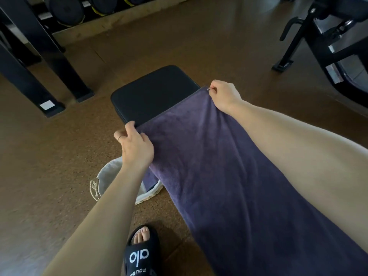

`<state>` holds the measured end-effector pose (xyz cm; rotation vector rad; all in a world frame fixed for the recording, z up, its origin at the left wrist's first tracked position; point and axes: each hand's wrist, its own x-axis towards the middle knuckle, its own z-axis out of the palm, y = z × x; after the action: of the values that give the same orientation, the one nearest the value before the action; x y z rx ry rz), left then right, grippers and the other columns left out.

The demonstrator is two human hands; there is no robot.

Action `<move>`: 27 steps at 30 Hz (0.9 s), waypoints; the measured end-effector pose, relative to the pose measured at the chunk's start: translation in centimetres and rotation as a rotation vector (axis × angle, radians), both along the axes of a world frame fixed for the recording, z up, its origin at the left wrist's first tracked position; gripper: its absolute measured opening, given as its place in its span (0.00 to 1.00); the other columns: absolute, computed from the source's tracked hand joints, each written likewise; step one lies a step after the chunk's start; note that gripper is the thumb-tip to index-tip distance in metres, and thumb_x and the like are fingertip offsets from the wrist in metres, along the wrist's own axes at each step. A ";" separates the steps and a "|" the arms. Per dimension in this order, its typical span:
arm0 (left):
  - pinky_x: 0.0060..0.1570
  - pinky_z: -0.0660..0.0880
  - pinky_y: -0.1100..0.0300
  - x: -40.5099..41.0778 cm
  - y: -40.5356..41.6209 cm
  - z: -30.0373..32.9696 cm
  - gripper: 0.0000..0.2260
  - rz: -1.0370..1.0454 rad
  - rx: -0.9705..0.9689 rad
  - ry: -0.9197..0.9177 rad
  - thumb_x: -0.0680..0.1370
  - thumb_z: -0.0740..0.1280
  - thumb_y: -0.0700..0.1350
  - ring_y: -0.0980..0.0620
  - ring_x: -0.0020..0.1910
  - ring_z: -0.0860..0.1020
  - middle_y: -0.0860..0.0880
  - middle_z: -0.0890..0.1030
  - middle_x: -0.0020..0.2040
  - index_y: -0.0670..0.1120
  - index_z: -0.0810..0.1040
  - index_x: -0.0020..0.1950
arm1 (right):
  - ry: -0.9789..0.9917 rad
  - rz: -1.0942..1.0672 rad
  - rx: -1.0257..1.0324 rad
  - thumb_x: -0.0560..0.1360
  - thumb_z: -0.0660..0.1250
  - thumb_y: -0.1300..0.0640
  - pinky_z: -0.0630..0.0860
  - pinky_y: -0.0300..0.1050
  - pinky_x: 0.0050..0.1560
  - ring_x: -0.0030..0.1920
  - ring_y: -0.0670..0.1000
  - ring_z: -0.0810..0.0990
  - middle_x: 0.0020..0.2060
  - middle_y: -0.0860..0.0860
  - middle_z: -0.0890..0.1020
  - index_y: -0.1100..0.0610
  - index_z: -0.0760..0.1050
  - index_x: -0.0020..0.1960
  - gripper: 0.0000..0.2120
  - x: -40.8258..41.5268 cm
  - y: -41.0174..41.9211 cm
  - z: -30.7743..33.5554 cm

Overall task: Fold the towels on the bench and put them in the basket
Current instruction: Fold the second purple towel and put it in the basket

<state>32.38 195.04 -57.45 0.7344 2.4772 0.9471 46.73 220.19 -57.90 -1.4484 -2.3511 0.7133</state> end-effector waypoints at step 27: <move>0.65 0.69 0.46 18.5 -5.7 3.9 0.31 -1.026 -0.120 0.546 0.75 0.57 0.70 0.40 0.64 0.70 0.44 0.70 0.64 0.47 0.71 0.66 | -0.315 -0.115 -0.391 0.85 0.54 0.42 0.75 0.51 0.51 0.53 0.53 0.80 0.57 0.52 0.81 0.52 0.77 0.57 0.18 31.1 -18.2 3.7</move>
<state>50.90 189.30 -53.59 2.1194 1.9923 0.2062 77.80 202.02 -54.17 -1.9715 -2.4183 1.0220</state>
